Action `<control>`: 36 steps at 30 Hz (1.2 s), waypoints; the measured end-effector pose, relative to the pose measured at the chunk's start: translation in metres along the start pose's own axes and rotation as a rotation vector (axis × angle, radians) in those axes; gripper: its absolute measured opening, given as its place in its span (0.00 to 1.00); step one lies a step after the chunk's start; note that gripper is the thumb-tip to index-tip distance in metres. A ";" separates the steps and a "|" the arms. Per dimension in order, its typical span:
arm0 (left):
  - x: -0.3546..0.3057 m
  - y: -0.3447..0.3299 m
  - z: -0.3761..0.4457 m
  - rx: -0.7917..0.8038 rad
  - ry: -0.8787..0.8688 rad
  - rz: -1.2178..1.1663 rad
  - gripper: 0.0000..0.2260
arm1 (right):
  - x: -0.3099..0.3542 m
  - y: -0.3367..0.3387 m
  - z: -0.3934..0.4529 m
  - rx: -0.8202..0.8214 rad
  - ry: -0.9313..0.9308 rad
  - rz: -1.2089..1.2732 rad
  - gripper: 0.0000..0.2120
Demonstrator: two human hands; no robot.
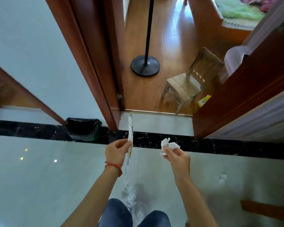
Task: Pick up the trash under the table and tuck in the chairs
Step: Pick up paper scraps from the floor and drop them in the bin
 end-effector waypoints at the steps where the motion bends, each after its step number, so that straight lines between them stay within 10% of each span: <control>1: 0.005 0.011 -0.005 -0.032 0.006 -0.007 0.07 | -0.006 -0.007 -0.002 0.029 -0.014 -0.004 0.07; 14: 0.047 0.187 -0.052 -0.325 0.050 -0.091 0.07 | -0.053 -0.169 -0.032 0.285 -0.092 -0.169 0.05; 26: 0.046 0.378 -0.017 -0.337 0.063 -0.120 0.06 | -0.102 -0.354 -0.028 0.261 -0.124 -0.108 0.08; 36: 0.048 0.413 0.064 -0.296 0.137 -0.096 0.07 | -0.121 -0.390 0.029 0.156 -0.214 -0.070 0.08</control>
Point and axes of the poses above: each hand's wrist, its own z-axis towards the middle knuckle, its own y-axis out of the back of the hand, x = y × z, the point moved 7 cm from there along z, towards the middle knuckle, and after that the axes turned 14 degrees about x, right-handed, at the moved point
